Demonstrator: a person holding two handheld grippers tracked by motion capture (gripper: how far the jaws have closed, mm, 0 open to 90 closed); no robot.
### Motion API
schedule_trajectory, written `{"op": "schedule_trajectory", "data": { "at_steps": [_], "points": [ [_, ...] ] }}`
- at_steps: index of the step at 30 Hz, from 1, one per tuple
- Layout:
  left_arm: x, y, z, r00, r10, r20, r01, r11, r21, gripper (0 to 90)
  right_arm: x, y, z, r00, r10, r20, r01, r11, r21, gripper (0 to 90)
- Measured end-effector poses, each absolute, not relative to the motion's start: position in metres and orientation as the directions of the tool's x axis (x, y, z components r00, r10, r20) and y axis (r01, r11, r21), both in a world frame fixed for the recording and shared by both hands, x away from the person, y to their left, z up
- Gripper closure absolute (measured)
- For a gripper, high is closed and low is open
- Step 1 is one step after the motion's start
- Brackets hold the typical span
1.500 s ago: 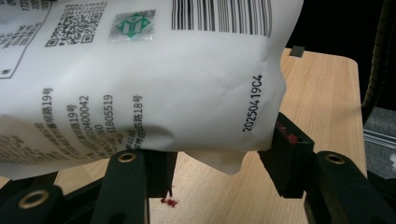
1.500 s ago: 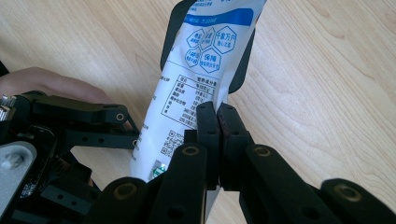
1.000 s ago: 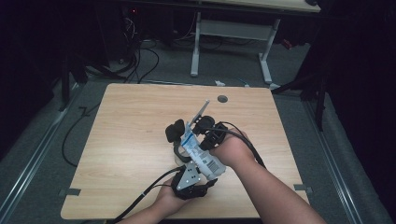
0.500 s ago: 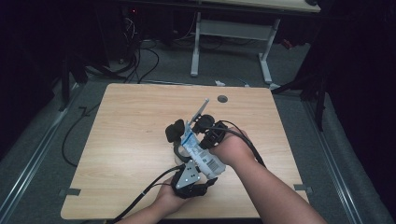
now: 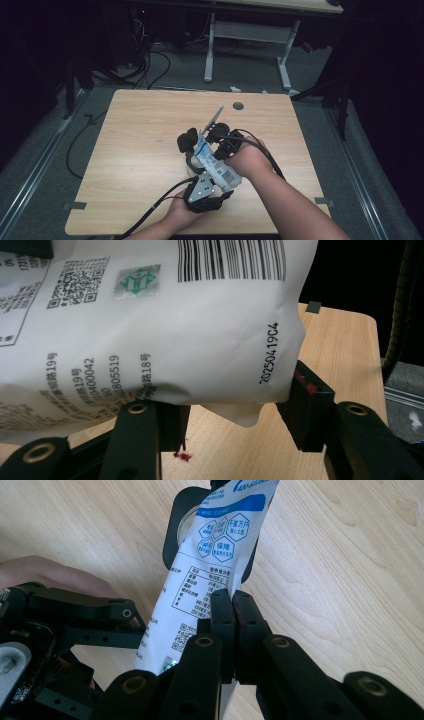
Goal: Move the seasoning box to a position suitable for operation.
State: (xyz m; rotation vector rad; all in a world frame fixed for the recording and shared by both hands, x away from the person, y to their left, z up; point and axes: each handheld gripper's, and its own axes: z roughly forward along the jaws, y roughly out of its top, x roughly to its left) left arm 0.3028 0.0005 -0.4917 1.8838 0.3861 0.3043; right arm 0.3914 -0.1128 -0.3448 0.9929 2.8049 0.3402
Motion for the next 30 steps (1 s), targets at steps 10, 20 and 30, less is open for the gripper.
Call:
{"op": "schedule_trajectory", "data": {
  "at_steps": [10, 20, 30],
  "points": [
    [0.3016, -0.0001, -0.4913, 0.915, 0.402, 0.025, 0.11, -0.31, 0.944, 51.3, 0.3892, -0.1149, -0.3427, -0.768, 0.637, -0.065, 0.603, 0.754, 0.261, 89.5],
    [0.3015, -0.0002, -0.4916, 0.918, 0.396, 0.032, 0.105, -0.318, 0.942, 51.5, 0.3884, -0.1167, -0.3437, -0.766, 0.64, -0.056, 0.607, 0.75, 0.265, 89.5],
    [0.3016, -0.0001, -0.4913, 0.919, 0.394, 0.028, 0.107, -0.315, 0.943, 51.6, 0.3884, -0.1168, -0.3439, -0.768, 0.637, -0.058, 0.604, 0.752, 0.262, 89.4]
  ]
}}
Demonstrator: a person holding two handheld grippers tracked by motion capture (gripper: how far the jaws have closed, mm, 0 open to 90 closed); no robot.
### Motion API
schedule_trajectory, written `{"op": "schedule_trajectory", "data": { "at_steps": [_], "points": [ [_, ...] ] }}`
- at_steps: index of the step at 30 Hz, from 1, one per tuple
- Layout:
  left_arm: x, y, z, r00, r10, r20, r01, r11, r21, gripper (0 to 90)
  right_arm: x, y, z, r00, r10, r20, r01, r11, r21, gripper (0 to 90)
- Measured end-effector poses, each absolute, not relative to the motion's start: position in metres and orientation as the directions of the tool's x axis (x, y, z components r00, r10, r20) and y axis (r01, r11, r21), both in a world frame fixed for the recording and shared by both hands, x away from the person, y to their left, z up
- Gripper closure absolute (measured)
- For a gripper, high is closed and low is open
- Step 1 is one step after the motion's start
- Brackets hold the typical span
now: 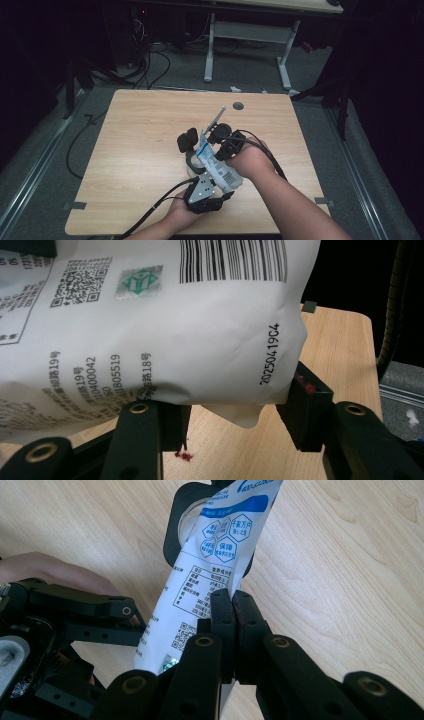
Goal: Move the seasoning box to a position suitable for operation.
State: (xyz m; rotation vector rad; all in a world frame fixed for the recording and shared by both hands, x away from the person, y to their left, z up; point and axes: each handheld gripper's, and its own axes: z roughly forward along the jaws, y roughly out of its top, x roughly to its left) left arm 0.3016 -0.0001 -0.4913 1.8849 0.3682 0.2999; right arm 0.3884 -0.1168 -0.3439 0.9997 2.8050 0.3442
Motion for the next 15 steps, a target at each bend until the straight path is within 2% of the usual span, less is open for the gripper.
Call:
{"op": "schedule_trajectory", "data": {
  "at_steps": [15],
  "points": [
    [0.3031, 0.0016, -0.4899, 0.917, 0.399, 0.028, 0.107, -0.312, 0.944, 51.9, 0.3906, -0.1143, -0.3438, -0.77, 0.635, -0.058, 0.602, 0.754, 0.265, 89.4]
  ]
}}
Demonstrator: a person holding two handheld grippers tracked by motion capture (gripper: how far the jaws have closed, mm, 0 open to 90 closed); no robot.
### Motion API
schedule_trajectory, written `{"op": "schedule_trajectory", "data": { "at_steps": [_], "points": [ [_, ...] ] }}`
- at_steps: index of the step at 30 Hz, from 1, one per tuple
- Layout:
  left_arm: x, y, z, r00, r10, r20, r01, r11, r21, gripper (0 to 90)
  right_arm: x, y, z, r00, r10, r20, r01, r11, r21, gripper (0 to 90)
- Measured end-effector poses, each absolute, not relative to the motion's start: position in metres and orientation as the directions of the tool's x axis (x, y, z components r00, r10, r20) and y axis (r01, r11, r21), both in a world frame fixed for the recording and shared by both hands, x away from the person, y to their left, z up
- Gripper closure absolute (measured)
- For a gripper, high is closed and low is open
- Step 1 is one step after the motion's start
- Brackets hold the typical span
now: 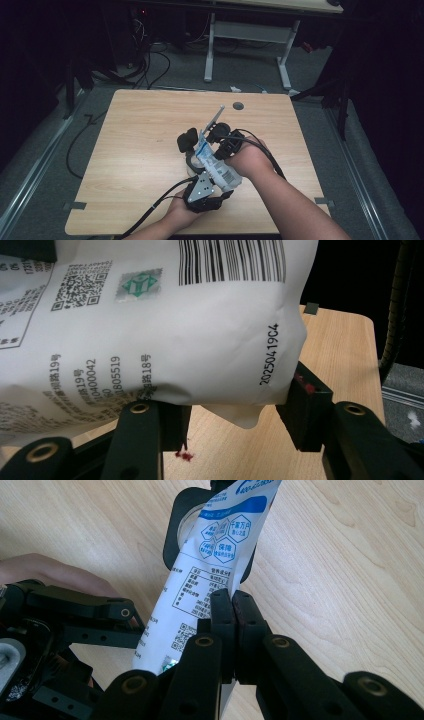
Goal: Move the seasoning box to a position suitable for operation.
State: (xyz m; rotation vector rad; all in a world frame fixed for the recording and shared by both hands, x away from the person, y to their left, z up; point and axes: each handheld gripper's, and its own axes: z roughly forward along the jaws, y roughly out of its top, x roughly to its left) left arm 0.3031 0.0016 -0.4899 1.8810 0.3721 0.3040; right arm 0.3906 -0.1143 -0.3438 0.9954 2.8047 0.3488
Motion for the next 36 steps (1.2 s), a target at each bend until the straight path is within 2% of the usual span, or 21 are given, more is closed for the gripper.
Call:
{"op": "schedule_trajectory", "data": {
  "at_steps": [36],
  "points": [
    [0.3044, 0.0053, -0.4864, 0.912, 0.408, 0.032, 0.103, -0.303, 0.947, 52.5, 0.3933, -0.1121, -0.3402, -0.774, 0.63, -0.055, 0.595, 0.755, 0.276, 89.4]
  ]
}}
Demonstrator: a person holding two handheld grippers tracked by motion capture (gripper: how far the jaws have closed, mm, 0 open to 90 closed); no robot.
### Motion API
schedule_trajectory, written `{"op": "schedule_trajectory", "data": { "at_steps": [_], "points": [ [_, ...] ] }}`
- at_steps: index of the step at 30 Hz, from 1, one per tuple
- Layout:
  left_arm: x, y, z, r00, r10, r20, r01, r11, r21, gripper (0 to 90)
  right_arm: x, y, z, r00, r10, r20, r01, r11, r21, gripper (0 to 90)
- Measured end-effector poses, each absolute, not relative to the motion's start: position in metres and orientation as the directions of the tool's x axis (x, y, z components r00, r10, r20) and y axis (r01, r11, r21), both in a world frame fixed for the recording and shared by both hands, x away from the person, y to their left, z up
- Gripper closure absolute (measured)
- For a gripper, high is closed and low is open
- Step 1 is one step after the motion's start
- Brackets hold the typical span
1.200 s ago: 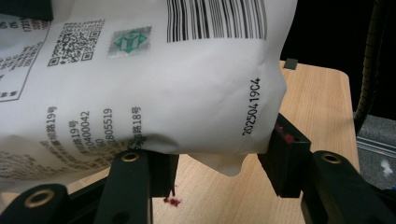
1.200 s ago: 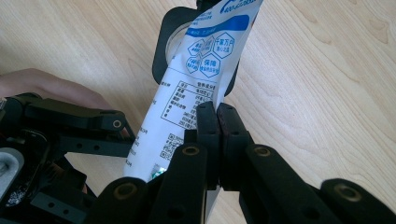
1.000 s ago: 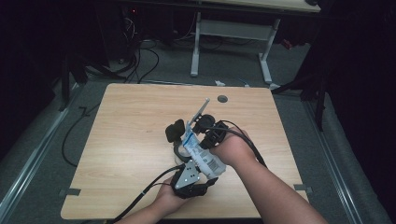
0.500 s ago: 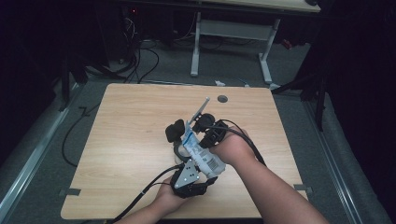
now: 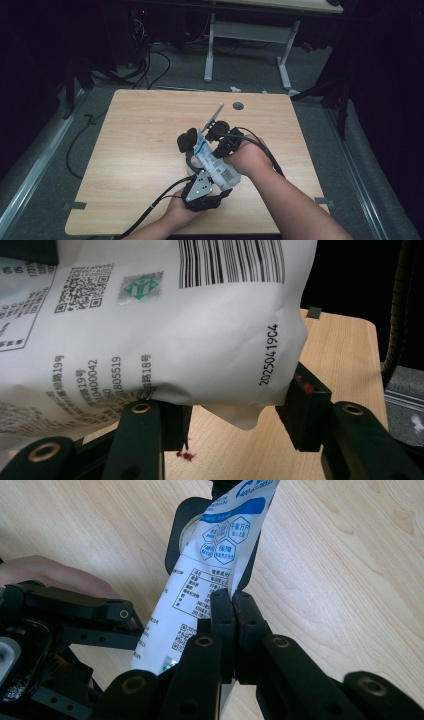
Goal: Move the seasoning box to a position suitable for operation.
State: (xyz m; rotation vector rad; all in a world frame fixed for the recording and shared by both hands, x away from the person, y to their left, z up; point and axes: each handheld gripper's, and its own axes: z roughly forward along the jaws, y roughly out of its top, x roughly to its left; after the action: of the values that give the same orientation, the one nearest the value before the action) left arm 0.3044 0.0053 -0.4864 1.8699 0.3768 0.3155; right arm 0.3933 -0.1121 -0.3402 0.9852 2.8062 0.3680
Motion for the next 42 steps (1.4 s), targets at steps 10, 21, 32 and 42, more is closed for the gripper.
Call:
{"op": "schedule_trajectory", "data": {
  "at_steps": [10, 21, 32, 42],
  "points": [
    [0.3043, 0.0064, -0.4855, 0.911, 0.41, 0.031, 0.103, -0.3, 0.948, 52.5, 0.3933, -0.1093, -0.3396, -0.778, 0.626, -0.061, 0.59, 0.76, 0.274, 89.4],
    [0.3047, 0.0064, -0.4856, 0.909, 0.416, 0.028, 0.107, -0.296, 0.949, 52.6, 0.395, -0.1084, -0.3404, -0.782, 0.62, -0.055, 0.585, 0.762, 0.278, 89.4],
    [0.3048, 0.0073, -0.4854, 0.909, 0.417, 0.029, 0.106, -0.297, 0.949, 52.6, 0.3953, -0.1067, -0.3399, -0.782, 0.62, -0.062, 0.585, 0.765, 0.271, 89.4],
    [0.3048, 0.0072, -0.4851, 0.908, 0.418, 0.027, 0.107, -0.293, 0.95, 52.7, 0.3956, -0.1056, -0.3402, -0.785, 0.616, -0.063, 0.581, 0.768, 0.269, 89.4]
  ]
}}
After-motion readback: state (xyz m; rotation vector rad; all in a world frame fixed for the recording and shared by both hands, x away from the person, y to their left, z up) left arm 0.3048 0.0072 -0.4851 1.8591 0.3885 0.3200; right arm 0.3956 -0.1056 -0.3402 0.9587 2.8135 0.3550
